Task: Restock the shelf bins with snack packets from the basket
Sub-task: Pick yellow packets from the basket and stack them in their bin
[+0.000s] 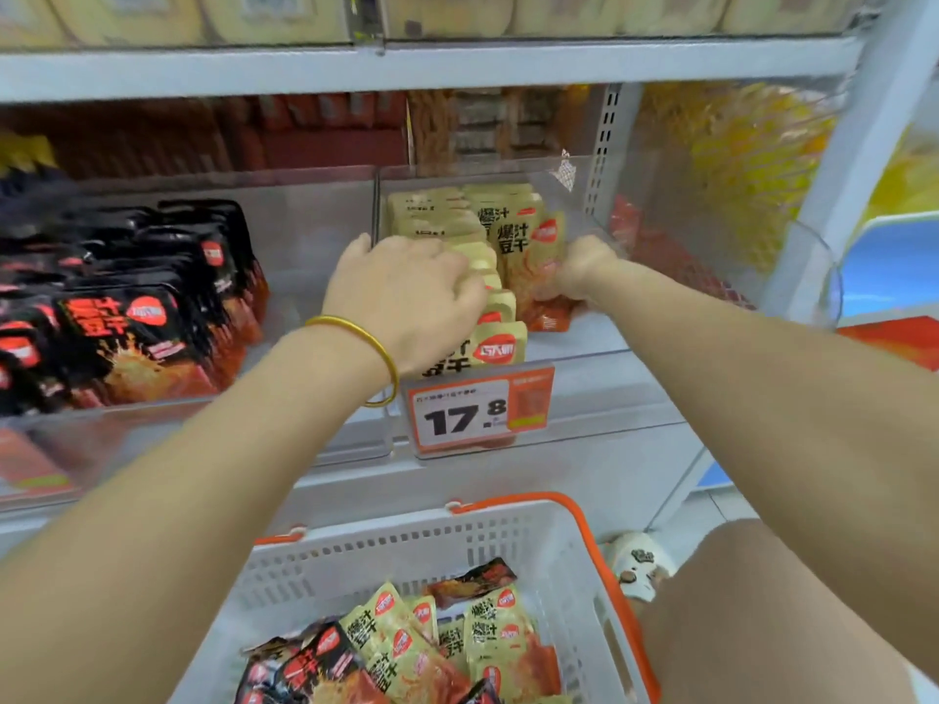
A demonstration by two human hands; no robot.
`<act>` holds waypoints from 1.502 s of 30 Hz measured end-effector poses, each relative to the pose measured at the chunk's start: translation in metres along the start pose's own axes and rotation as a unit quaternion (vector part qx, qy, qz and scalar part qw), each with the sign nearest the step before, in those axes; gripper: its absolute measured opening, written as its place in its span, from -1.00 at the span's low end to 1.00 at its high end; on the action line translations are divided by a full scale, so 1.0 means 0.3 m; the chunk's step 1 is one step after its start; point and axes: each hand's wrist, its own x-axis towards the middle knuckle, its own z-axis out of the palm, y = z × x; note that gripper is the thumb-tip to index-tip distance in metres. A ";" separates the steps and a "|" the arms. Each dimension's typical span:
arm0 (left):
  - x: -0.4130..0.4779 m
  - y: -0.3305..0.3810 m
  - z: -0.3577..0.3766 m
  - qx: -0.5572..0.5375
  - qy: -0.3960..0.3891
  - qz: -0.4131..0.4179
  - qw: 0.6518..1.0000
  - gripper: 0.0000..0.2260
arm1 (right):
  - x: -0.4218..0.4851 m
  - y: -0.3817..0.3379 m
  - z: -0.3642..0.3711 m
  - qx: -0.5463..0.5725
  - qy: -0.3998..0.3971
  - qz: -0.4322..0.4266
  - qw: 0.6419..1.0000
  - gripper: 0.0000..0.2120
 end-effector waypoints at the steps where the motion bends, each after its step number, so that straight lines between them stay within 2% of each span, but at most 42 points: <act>1: -0.002 0.001 0.003 0.006 0.003 0.001 1.000 -0.47 | 0.019 0.000 0.009 -0.048 -0.004 -0.003 0.999 -0.61; 3: -0.002 0.002 0.008 0.010 0.011 0.001 1.000 -0.42 | 0.051 -0.009 0.025 -0.120 0.001 -0.017 0.993 -0.64; 8: -0.004 -0.002 0.019 0.000 0.025 -0.003 1.000 -0.39 | 0.140 -0.019 0.074 -0.129 0.084 -0.052 0.987 -0.84; 12: -0.004 -0.001 0.015 -0.013 0.017 -0.001 1.000 -0.39 | 0.168 -0.016 0.092 -0.135 0.058 -0.059 0.987 -0.89; 16: -0.004 0.001 0.014 -0.017 0.008 -0.006 1.000 -0.39 | 0.117 -0.042 0.058 -0.178 -0.003 -0.047 0.983 -0.75; 18: -0.005 0.002 0.018 -0.024 0.024 -0.009 0.999 -0.40 | 0.077 -0.055 0.019 -0.180 -0.004 -0.046 0.983 -0.70; 21: -0.021 0.003 0.013 -0.078 0.110 -0.010 0.991 -0.49 | -0.022 -0.073 -0.074 -0.155 0.024 -0.065 0.985 -0.73; 24: -0.121 0.012 -0.006 -0.149 0.260 0.022 0.954 -0.64 | -0.230 -0.079 -0.159 -0.119 0.093 -0.155 0.976 -0.80; 25: -0.175 0.016 -0.005 -0.169 0.303 0.037 0.937 -0.68 | -0.329 -0.071 -0.178 -0.086 0.092 -0.187 0.974 -0.79; 27: -0.305 0.029 0.025 -0.202 0.332 0.071 0.919 -0.73 | -0.511 -0.046 -0.174 -0.033 0.014 -0.229 0.973 -0.81; 29: -0.424 0.040 0.105 -0.225 0.274 0.094 0.931 -0.75 | -0.593 0.007 -0.080 -0.087 -0.114 -0.222 0.964 -0.88; 31: -0.520 0.046 0.239 -0.234 0.144 0.092 0.957 -0.75 | -0.601 0.076 0.094 -0.198 -0.253 -0.187 0.928 -0.94; 33: -0.598 0.046 0.377 -0.226 -0.012 0.081 0.971 -0.73 | -0.568 0.164 0.300 -0.318 -0.356 -0.165 0.863 -0.92; 35: -0.641 0.037 0.482 -0.186 -0.138 0.072 0.970 -0.67 | -0.520 0.282 0.487 -0.433 -0.422 -0.177 0.777 -0.84; 37: -0.651 0.032 0.526 -0.149 -0.201 0.066 0.966 -0.55 | -0.491 0.415 0.619 -0.525 -0.455 -0.183 0.695 -0.95; 38: -0.654 0.028 0.534 -0.136 -0.213 0.061 0.966 -0.51 | -0.476 0.485 0.669 -0.560 -0.454 -0.179 0.669 -0.93; 39: -0.655 0.021 0.543 -0.128 -0.217 0.057 0.966 -0.53 | -0.459 0.547 0.705 -0.575 -0.444 -0.176 0.664 -0.89; 40: -0.653 0.015 0.550 -0.120 -0.215 0.056 0.968 -0.58 | -0.448 0.601 0.731 -0.568 -0.435 -0.165 0.679 -0.81; 42: -0.648 0.005 0.549 -0.111 -0.213 0.056 0.969 -0.69 | -0.441 0.687 0.764 -0.514 -0.434 -0.123 0.730 -0.69; 45: -0.652 -0.016 0.554 -0.101 -0.220 0.038 0.969 -0.72 | -0.465 0.773 0.814 -0.475 -0.418 -0.111 0.766 -0.80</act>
